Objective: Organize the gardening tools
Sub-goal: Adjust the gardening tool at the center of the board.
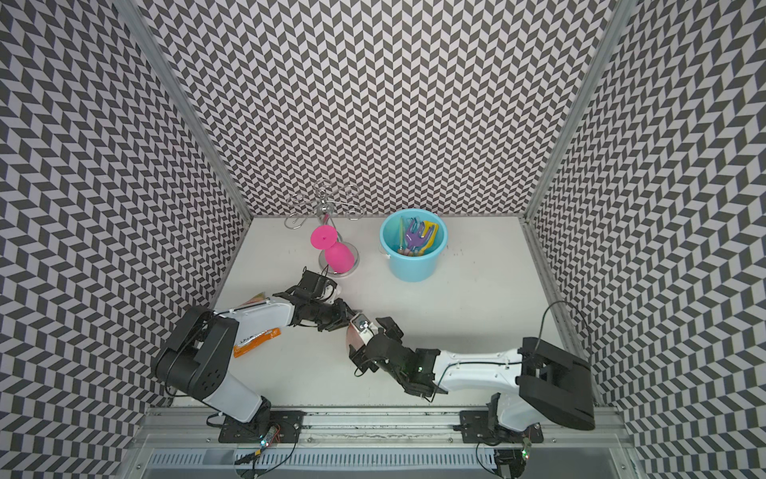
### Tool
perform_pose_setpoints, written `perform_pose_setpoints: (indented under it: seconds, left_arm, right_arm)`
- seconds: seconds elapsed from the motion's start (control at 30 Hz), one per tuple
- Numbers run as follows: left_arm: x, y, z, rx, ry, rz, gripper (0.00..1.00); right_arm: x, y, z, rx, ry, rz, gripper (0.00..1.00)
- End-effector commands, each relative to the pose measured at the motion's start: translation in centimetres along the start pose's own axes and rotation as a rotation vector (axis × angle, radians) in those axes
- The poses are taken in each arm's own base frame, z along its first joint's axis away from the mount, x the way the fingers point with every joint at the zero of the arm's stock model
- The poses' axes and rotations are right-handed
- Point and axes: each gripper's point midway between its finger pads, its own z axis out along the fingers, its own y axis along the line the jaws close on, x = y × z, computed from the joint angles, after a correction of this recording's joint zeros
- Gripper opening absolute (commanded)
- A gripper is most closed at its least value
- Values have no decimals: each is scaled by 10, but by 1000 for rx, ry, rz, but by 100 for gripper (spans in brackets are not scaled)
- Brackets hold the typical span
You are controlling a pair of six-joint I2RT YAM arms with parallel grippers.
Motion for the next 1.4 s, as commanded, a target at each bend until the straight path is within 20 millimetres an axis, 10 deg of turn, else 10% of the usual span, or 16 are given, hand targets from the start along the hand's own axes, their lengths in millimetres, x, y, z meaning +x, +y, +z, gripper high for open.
perform_pose_setpoints:
  seconds: [0.0,0.4,1.37]
  left_arm:
    - [-10,-5,-5,5,-33,19,17]
    - [-19,-30,-40,35,-135,76,8]
    - [-18,-83,-147,-59,-531,388,1]
  right_arm:
    - [-6,-15,-9,63,-33,43,98]
    - [0,-42,-19,176,-35,58,98]
    - [-71,-110,-41,90,-202,358,99]
